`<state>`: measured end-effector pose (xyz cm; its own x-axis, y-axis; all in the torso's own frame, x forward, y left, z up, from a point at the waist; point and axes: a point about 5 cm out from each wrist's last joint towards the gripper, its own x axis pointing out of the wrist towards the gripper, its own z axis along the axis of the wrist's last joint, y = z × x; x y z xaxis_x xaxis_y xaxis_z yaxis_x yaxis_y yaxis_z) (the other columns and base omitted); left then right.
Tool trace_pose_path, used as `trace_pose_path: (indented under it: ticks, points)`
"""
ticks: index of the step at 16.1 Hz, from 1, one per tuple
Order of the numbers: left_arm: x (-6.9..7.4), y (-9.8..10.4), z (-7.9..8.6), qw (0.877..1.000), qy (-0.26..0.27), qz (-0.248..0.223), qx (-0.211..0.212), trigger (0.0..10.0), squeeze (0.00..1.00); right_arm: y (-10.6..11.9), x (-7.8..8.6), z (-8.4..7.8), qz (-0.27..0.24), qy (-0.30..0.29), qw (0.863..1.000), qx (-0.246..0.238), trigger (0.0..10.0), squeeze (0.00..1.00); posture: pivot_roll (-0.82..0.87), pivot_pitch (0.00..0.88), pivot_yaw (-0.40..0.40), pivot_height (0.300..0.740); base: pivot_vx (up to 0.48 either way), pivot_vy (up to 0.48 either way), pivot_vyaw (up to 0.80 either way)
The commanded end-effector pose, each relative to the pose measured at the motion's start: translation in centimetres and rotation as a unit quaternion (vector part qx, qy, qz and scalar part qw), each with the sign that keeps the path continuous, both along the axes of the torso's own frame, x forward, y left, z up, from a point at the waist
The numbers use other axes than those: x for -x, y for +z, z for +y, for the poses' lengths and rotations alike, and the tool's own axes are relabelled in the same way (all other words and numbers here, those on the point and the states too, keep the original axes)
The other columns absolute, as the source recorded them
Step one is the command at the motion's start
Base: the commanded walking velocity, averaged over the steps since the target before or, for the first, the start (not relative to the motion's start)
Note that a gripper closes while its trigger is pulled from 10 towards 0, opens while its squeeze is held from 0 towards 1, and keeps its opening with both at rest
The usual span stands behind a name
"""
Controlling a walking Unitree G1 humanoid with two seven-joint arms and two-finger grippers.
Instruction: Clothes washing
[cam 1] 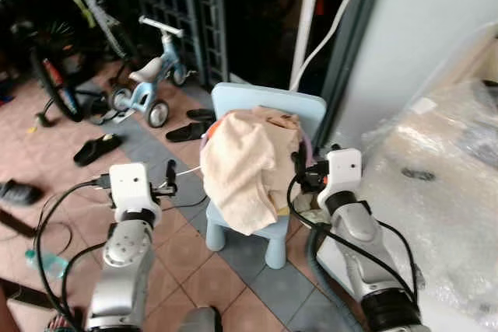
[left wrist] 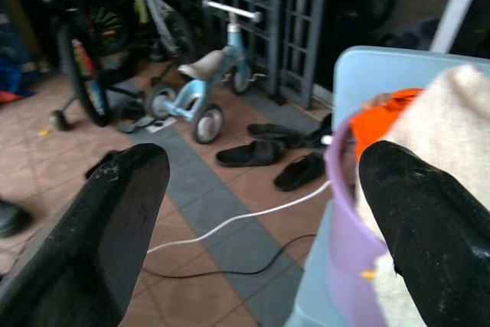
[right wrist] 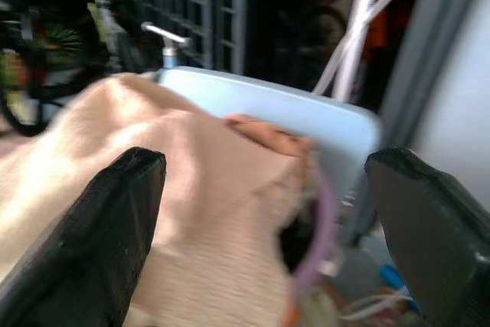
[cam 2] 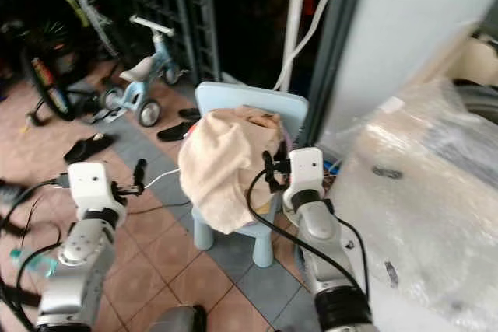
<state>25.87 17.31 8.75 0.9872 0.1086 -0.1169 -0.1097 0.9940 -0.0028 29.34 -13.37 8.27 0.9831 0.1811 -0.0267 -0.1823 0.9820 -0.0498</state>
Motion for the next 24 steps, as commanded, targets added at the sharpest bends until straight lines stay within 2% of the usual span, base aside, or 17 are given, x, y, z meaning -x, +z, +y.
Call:
trace_pose_path:
  ticks: [1,10,21,24]
  points:
    - [0.1,0.0,0.0,1.0,-0.003,0.0,0.002,10.0,0.0,0.3,0.0,0.1,-0.008,0.007,1.0,0.0,10.0,0.0,-0.03,0.049,0.036,0.74,0.0,0.0,0.79]
    - [0.0,0.1,-0.3,1.0,-0.008,-0.001,0.006,10.0,0.0,-0.4,-0.2,0.5,0.02,0.03,0.999,-0.008,10.0,0.0,-0.03,0.044,0.031,0.74,0.027,0.0,0.73]
    - [-0.2,0.1,-0.4,1.0,-0.011,-0.002,0.013,10.0,0.0,-0.7,-0.5,0.5,0.038,0.041,0.998,0.0,10.0,0.0,-0.03,0.034,0.028,0.74,0.305,0.0,0.0]
    - [-0.2,0.1,-0.5,1.0,-0.012,-0.002,0.014,10.0,0.0,-1.1,-0.5,0.7,0.052,0.048,0.997,0.006,10.0,0.0,-0.03,0.032,0.026,0.74,0.0,0.0,0.0]
